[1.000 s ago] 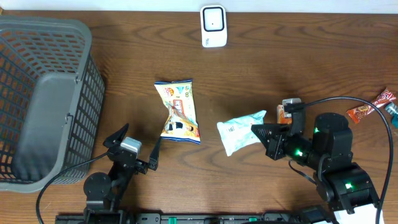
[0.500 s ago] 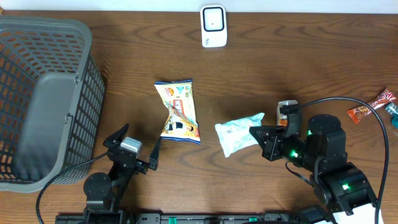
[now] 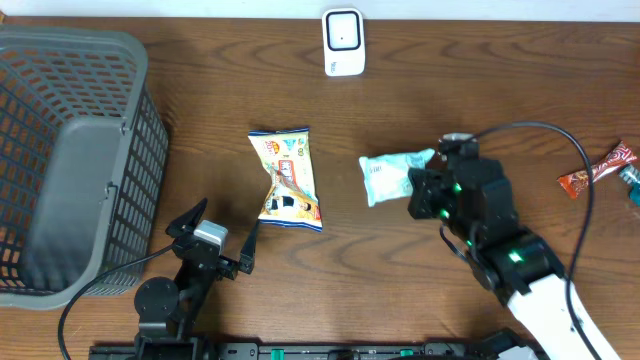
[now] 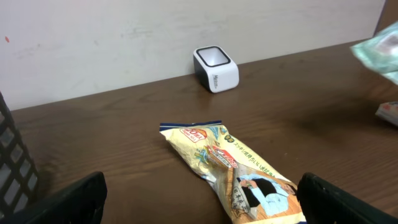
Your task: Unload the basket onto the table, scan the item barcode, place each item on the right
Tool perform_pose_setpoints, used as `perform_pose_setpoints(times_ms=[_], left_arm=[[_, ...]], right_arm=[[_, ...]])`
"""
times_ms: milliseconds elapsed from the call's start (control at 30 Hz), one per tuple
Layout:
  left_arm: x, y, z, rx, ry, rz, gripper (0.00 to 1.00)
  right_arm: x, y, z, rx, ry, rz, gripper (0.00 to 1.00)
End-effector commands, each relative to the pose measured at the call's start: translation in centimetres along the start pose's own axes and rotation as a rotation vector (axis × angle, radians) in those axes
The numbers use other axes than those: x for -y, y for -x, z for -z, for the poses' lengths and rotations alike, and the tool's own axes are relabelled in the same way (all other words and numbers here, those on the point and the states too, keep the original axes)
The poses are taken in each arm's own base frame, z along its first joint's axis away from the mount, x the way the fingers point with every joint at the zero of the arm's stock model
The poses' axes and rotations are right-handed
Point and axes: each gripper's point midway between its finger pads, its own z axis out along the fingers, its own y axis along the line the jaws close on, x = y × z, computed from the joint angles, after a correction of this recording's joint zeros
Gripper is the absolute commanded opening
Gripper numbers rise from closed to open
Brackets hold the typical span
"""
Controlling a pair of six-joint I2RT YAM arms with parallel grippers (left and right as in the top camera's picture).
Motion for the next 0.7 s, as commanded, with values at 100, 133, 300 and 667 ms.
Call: perform_pose_setpoints(times_ms=[100, 133, 300, 667], left_arm=[[0.3, -1.7, -0.2, -0.039, -0.017, 0.018, 0.98], [0.3, -1.7, -0.2, -0.039, -0.017, 0.018, 0.98], [0.3, -1.7, -0.2, -0.039, -0.017, 0.018, 0.98], [0.3, -1.7, -0.2, -0.039, -0.017, 0.018, 0.98]], right_arm=[[1.2, 2.1, -2.8, 0.083, -0.111, 0.141, 0.01], [1.6, 2.5, -3.1, 0.100, -0.135, 0.150, 0.01], [2.7, 5.7, -3.6, 0.225, -0.246, 0.216, 0.01], [1.7, 11.0, -6.3, 0.408, -0.316, 0.429, 0.01]])
